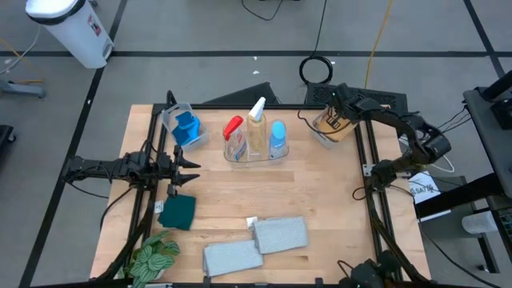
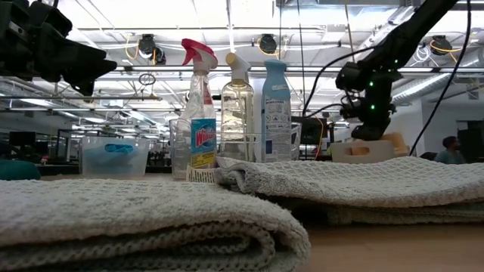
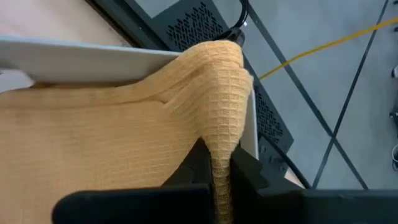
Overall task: Pick & Place Kitchen Items
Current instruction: Put the yellow microfiber towel into the gray bin
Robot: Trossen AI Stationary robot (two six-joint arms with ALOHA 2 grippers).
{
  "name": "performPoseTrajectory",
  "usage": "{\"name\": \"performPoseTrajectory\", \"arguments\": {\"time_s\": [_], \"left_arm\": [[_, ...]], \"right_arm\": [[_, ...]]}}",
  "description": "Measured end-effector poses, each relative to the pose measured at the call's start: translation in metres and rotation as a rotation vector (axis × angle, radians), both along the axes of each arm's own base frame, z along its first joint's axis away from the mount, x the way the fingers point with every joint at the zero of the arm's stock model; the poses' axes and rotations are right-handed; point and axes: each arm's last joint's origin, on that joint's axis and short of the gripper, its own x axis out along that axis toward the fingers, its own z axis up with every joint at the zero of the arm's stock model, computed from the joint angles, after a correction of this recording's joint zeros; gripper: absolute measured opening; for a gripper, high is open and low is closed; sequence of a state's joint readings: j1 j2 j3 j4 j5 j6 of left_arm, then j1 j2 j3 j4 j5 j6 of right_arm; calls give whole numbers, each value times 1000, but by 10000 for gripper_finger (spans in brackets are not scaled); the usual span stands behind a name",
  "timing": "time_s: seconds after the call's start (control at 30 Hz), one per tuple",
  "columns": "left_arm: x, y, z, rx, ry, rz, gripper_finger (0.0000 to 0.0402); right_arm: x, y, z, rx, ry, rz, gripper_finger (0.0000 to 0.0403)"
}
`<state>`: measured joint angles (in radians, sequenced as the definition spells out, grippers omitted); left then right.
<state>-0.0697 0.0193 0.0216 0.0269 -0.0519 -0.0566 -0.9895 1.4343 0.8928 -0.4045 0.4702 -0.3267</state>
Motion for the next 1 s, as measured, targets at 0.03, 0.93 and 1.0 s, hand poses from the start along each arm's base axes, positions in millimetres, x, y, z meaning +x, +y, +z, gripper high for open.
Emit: {"name": "performPoseTrajectory", "arguments": {"time_s": [0.03, 0.93, 1.0], "left_arm": [[0, 0, 0, 0, 0, 0, 159], [0, 0, 0, 0, 0, 0, 159], [0, 0, 0, 0, 0, 0, 159]], "right_arm": [[1, -2, -3, 0, 0, -2, 4], [14, -13, -23, -14, -52, -43, 132], [17, -10, -21, -18, -53, -30, 157]]}}
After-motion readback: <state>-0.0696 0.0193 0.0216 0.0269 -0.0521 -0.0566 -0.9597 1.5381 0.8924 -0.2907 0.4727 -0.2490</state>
